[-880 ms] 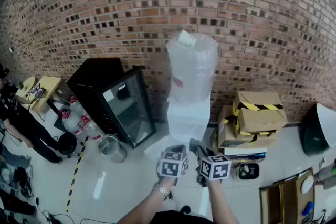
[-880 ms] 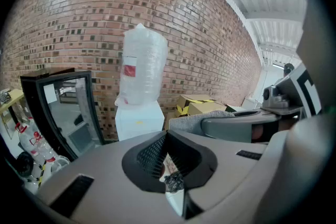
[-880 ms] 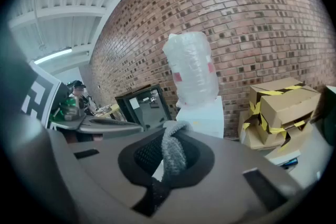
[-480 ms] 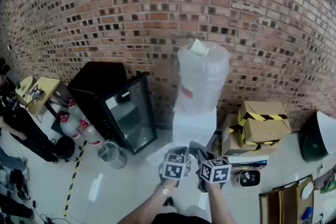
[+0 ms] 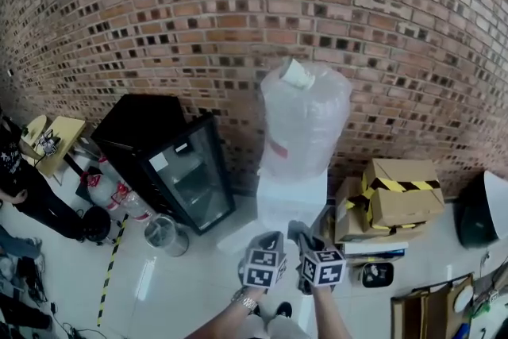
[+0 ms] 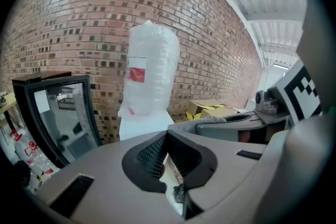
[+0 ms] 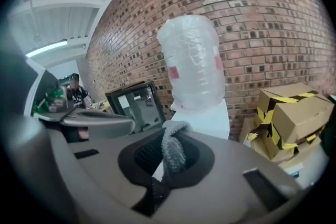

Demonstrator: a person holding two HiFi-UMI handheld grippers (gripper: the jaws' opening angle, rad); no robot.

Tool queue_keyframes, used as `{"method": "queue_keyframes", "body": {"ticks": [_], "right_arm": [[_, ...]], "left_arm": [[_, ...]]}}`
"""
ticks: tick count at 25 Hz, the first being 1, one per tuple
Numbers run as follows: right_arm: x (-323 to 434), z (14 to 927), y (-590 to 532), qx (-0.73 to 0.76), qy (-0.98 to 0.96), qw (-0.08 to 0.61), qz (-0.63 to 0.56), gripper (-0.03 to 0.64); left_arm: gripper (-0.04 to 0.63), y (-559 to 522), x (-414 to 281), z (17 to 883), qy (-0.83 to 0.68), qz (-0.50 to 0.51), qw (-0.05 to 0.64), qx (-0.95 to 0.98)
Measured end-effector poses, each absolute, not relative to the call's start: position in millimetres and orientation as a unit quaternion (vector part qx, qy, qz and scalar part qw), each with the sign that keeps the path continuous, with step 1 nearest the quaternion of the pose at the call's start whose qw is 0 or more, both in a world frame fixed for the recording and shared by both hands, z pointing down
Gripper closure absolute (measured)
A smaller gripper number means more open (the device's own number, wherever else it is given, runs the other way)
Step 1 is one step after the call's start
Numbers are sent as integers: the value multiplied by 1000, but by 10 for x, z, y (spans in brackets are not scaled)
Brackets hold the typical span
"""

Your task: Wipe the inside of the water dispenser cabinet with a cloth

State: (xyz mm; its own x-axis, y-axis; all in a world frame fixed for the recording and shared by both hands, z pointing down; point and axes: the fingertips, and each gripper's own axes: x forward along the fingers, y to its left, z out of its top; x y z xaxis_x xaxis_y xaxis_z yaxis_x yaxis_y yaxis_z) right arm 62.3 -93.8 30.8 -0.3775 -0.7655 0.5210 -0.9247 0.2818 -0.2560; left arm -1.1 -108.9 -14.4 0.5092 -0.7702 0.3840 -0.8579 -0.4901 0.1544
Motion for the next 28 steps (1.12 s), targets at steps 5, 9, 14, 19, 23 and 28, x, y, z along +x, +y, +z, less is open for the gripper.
{"method": "queue_keyframes", "body": {"ticks": [5, 9, 14, 19, 23, 28], "right_arm": [[744, 882, -1213, 525, -796, 140, 266, 607], [730, 1592, -1451, 516, -802, 130, 271, 607], [753, 2837, -1682, 518, -800, 136, 272, 607], [740, 4246, -1761, 518, -795, 143, 282, 607], [698, 5293, -1919, 497, -809, 173, 264, 607], [646, 6338, -2296, 483, -821, 192, 236, 607]], "left_arm": [[594, -1185, 26, 510, -488, 153, 181, 840], [594, -1400, 9, 1279, -499, 164, 188, 830], [594, -1668, 126, 2530, -488, 159, 198, 835], [594, -1787, 138, 3821, -486, 179, 197, 832], [594, -1999, 81, 4661, -488, 171, 186, 835], [594, -2347, 8, 5410, -482, 171, 158, 845]]}}
